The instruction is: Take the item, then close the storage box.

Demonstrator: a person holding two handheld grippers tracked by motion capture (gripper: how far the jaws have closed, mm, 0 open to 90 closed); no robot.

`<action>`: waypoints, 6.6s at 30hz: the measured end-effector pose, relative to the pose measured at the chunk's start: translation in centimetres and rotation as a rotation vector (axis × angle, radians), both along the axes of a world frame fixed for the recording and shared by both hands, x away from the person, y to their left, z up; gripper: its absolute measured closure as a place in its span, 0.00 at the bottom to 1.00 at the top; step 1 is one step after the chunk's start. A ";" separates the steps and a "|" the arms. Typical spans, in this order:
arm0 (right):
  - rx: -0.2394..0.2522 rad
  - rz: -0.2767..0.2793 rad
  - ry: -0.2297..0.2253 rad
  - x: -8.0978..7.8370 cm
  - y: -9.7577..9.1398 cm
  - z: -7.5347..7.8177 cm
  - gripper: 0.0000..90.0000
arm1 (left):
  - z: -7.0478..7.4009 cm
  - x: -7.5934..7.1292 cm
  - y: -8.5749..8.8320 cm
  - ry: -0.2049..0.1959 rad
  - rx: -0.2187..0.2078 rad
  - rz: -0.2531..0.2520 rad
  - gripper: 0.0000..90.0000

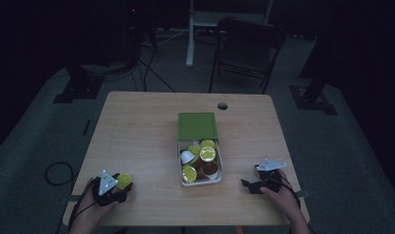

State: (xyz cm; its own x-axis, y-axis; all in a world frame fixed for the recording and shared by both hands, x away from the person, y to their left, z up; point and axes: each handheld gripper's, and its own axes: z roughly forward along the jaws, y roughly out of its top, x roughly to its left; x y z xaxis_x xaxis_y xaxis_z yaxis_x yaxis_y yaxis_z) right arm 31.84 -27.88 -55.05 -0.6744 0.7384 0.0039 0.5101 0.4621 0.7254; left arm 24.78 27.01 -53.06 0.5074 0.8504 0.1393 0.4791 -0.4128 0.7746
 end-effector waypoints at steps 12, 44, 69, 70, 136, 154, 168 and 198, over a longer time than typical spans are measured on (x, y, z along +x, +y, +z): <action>0.000 0.000 0.000 0.0 0.0 0.0 0.13 | 0.7 0.2 0.1 -0.021 -0.055 0.012 0.30; -0.001 -0.001 -0.001 0.0 0.0 0.0 0.13 | 3.4 0.8 -5.3 -0.027 -0.077 -0.220 0.30; 0.000 -0.004 0.001 0.0 0.0 0.0 0.13 | 1.1 0.5 -10.0 0.067 -0.050 -0.489 0.20; 0.000 -0.004 0.001 0.0 0.0 0.0 0.13 | 0.9 0.5 -10.1 0.076 -0.043 -0.499 0.19; -0.001 -0.025 0.003 -0.1 0.1 0.0 0.13 | -1.5 1.4 -12.9 0.175 -0.007 -0.483 0.17; 0.049 0.045 -0.001 -1.6 1.7 1.2 0.13 | -0.1 1.7 -13.3 0.124 -0.056 -0.481 0.17; 0.064 0.106 -0.035 -2.5 3.0 2.3 0.13 | 0.4 2.1 -13.6 0.075 -0.087 -0.462 0.17; 0.269 0.143 -0.115 -1.5 6.0 4.8 0.13 | 2.3 3.4 -13.9 -0.039 -0.174 -0.385 0.17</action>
State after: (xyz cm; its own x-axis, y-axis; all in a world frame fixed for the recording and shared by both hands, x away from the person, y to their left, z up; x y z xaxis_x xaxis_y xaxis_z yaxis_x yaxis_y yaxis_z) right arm 30.37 -21.90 -50.27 -0.7785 0.6190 0.1039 0.3614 0.3068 0.8805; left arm 28.13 13.13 -50.75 0.7898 0.6124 0.0356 0.2849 -0.4175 0.8629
